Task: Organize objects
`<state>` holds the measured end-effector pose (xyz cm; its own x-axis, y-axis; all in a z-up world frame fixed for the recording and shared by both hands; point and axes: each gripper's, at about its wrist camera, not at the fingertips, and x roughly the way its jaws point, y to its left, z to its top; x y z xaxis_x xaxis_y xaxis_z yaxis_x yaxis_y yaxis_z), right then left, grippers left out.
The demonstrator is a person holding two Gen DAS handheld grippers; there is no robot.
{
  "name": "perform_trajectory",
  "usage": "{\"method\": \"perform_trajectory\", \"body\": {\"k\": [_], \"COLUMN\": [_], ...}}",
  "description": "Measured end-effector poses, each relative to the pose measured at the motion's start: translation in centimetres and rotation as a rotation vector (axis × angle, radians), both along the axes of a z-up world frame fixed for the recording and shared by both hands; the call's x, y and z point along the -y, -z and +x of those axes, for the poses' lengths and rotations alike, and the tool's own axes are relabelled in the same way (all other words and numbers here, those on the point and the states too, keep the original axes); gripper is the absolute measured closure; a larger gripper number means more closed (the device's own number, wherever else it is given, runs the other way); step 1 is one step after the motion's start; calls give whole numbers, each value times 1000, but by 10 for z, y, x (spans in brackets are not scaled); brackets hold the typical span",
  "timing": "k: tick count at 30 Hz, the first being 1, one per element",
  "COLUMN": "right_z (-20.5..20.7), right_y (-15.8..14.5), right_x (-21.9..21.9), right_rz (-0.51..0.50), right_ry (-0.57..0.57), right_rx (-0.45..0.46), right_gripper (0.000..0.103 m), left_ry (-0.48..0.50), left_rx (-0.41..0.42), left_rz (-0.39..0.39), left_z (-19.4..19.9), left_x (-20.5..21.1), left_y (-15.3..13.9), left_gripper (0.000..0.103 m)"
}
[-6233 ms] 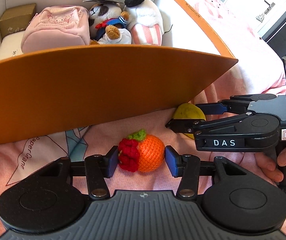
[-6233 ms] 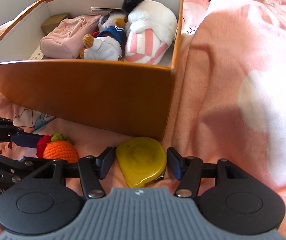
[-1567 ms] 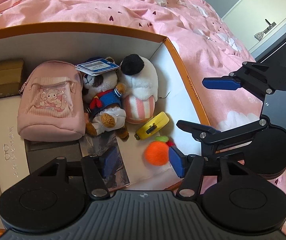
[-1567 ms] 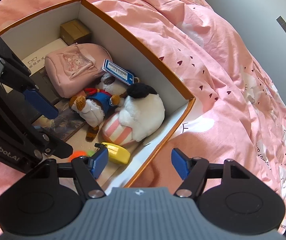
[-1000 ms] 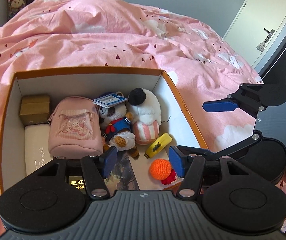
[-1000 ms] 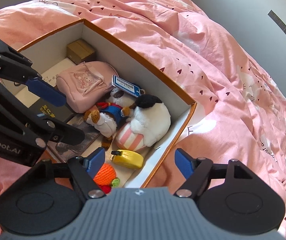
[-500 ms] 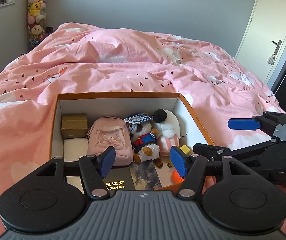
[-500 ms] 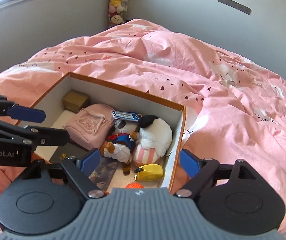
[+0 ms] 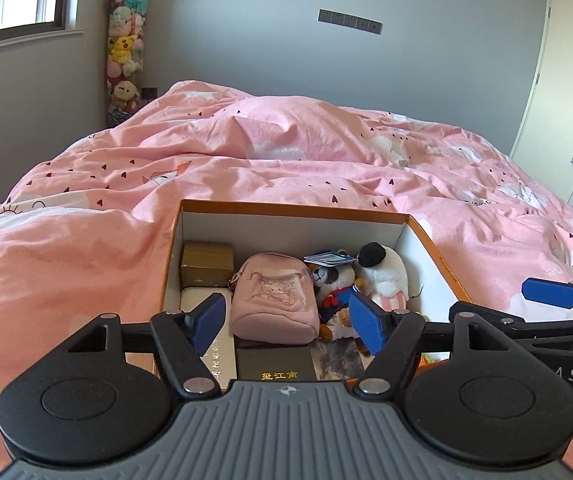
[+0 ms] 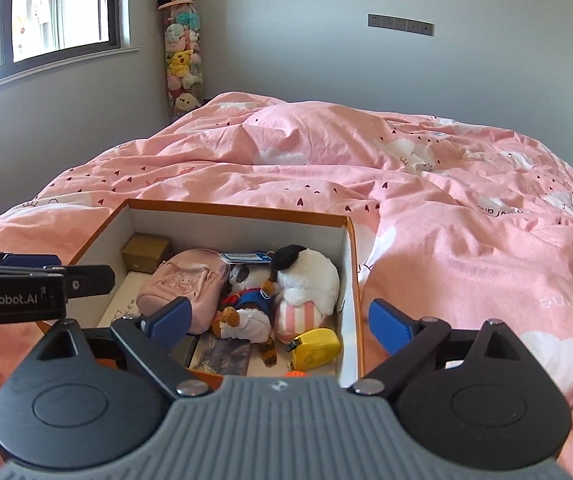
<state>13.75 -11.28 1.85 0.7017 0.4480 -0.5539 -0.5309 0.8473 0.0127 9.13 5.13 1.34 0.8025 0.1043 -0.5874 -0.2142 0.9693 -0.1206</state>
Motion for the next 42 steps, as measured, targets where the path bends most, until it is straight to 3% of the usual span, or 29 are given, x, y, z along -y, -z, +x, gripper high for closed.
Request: {"method": "perform_trajectory", "body": {"k": [6, 12, 21, 26, 42], "right_z": [-8, -17, -23, -22, -33], "right_y": [9, 18, 27, 33, 46], "right_x": [4, -2, -6, -4, 0], "right_rz": [48, 31, 31, 46, 79], "right_ry": [63, 44, 27, 39, 50], "right_rx": [18, 52, 28, -10, -52], "right_gripper": [5, 2, 2, 2, 2], "left_ry": [-39, -65, -99, -107, -144], "left_rx": [8, -1, -49, -47, -56], "left_rz": [13, 40, 28, 67, 74], "left_z": [-6, -9, -17, -25, -35], "left_x": [-1, -1, -6, -3, 0], "left_y": [9, 17, 30, 31, 34], "left_gripper": [18, 16, 15, 14, 14]}}
